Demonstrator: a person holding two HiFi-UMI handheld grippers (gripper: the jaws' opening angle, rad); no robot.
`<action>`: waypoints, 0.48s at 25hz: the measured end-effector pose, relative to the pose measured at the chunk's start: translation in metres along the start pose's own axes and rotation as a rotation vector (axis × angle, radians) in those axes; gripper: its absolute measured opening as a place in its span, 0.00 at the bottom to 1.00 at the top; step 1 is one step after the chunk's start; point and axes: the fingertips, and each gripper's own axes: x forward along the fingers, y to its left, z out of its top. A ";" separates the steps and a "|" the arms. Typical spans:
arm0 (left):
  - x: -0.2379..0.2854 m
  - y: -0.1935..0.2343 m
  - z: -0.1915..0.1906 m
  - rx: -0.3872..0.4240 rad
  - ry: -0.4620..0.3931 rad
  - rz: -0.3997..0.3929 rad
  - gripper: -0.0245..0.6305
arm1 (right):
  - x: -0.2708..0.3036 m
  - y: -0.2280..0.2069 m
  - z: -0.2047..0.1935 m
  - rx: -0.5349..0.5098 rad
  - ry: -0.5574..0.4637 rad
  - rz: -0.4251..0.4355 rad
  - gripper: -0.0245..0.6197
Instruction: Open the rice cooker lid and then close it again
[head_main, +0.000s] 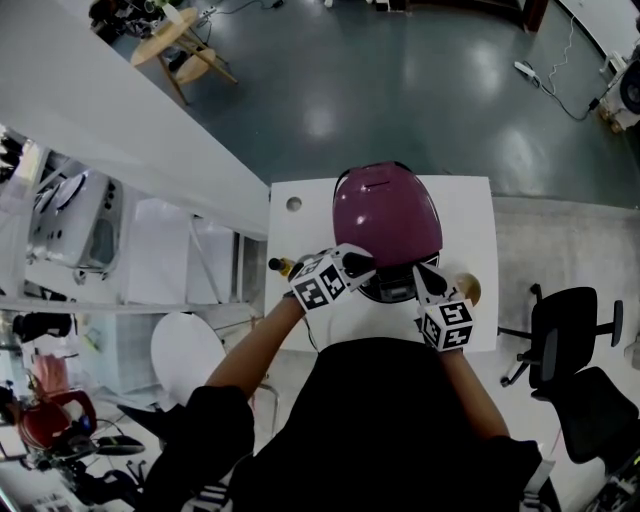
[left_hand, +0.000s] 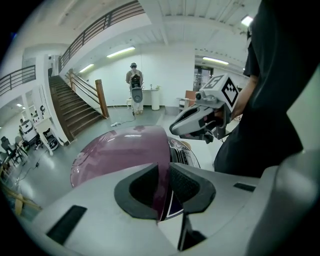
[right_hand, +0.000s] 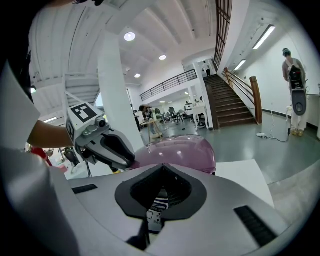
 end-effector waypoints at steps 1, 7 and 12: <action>0.000 -0.001 -0.002 -0.004 0.000 -0.004 0.14 | 0.001 0.001 0.000 -0.001 0.001 0.001 0.04; 0.008 -0.003 -0.007 -0.005 -0.019 -0.012 0.12 | 0.002 -0.002 -0.005 0.000 0.012 -0.004 0.04; 0.012 -0.002 -0.011 -0.002 -0.031 -0.018 0.09 | 0.004 -0.003 -0.006 0.003 0.016 -0.010 0.04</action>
